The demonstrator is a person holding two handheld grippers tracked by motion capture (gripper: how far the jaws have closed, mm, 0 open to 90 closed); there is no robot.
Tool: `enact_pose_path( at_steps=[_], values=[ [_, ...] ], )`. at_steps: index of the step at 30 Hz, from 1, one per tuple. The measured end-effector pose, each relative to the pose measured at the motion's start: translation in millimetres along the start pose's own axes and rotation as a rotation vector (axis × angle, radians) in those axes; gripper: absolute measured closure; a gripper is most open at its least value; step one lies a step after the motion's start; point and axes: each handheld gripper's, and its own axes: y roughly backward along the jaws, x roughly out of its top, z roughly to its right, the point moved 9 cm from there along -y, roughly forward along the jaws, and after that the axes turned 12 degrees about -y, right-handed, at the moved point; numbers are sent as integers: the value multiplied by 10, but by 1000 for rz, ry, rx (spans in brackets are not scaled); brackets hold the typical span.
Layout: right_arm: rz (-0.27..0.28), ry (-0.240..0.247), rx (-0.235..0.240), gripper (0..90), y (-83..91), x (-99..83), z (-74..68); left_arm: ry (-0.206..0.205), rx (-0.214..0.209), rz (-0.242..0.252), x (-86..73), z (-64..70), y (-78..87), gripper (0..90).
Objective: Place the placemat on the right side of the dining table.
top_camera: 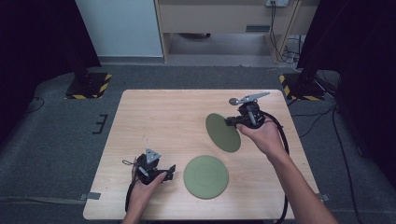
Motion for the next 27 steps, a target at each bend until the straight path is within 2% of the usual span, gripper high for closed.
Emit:
enact_pose_path(
  at_steps=[6, 12, 27],
  values=[
    [18, -14, -37, 860, 21, 73, 120, -1, 14, -10, -28, -44, -3, 30],
    [44, -55, -71, 860, 52, 133, 304, 3, 16, -12, -38, -64, -6, 30],
    [75, -89, -128, 860, 110, 220, 498, 2, 18, -17, -55, -86, -5, 31]
  ],
)
